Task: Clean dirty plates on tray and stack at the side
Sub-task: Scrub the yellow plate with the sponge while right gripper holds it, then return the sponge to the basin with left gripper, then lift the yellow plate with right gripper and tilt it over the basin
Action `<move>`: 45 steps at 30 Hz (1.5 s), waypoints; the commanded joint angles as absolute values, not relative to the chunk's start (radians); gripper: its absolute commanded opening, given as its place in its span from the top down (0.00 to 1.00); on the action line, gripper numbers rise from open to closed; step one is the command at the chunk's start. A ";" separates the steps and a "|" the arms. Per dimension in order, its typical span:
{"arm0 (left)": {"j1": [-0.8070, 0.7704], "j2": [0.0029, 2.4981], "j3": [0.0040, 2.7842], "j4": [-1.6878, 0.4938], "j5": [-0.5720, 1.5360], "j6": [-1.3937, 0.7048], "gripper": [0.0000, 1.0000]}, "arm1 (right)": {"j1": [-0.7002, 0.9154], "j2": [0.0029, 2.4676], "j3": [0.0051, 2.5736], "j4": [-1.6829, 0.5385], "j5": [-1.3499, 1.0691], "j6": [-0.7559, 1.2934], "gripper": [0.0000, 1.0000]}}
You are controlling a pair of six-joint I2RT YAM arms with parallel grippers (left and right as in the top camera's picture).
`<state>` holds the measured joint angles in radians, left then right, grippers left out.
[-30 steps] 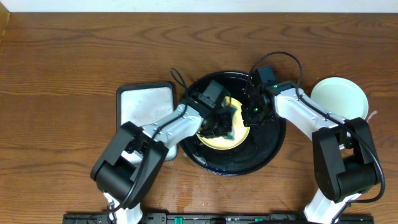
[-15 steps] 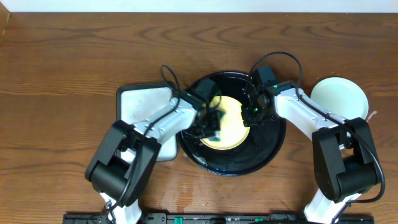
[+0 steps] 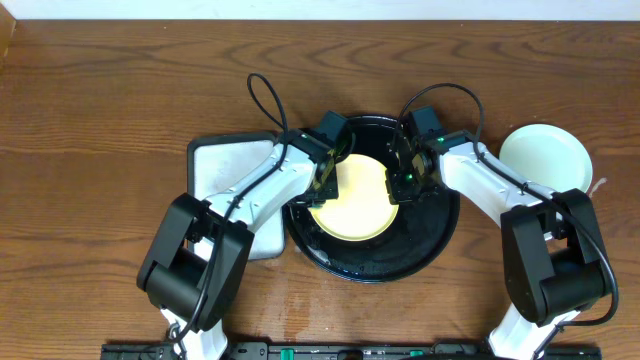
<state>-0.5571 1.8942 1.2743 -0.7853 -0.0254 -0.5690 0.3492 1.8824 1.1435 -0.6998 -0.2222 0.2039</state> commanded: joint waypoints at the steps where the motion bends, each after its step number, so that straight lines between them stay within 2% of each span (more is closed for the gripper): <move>1: -0.546 1.867 1.313 -0.840 -0.096 -0.551 0.93 | 0.344 1.901 1.133 -0.712 -0.162 0.194 0.99; 9: -0.461 1.639 1.319 -0.969 -0.001 -0.547 0.92 | 0.344 1.901 1.133 -0.714 -0.162 0.194 0.99; 16: -0.227 1.498 1.278 -1.102 -0.026 -0.486 0.92 | 0.344 1.901 1.133 -0.709 -0.162 0.194 0.99; 21: -0.140 1.500 1.122 -1.017 -0.026 -0.482 0.91 | 0.344 1.901 1.133 -0.710 -0.154 0.193 0.99; 24: -0.113 1.500 1.033 -0.930 -0.026 -0.472 0.83 | 0.344 1.901 1.133 -0.709 -0.154 0.193 0.99; 25: -0.106 1.500 1.024 -0.919 -0.026 -0.466 0.75 | 0.344 1.900 1.133 -0.710 -0.154 0.193 0.99; 29: -0.090 1.490 1.035 -0.910 -0.013 -0.432 0.66 | 0.344 1.877 1.133 -0.711 -0.154 0.190 0.99; 34: -0.068 1.434 1.097 -0.933 0.125 -0.358 0.41 | 0.344 1.803 1.145 -0.715 -0.154 0.185 0.99; 37: -0.060 1.362 1.122 -0.957 0.150 -0.359 0.31 | 0.344 1.736 1.157 -0.715 -0.154 0.185 0.99; 45: -0.060 1.086 1.132 -0.994 0.149 -0.359 0.27 | 0.370 1.605 1.239 -0.715 -0.132 0.186 0.99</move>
<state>-0.0662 1.1740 1.1107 -0.9863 0.1356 -0.3763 0.3496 1.6417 1.1805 -0.7174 -0.1482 0.1967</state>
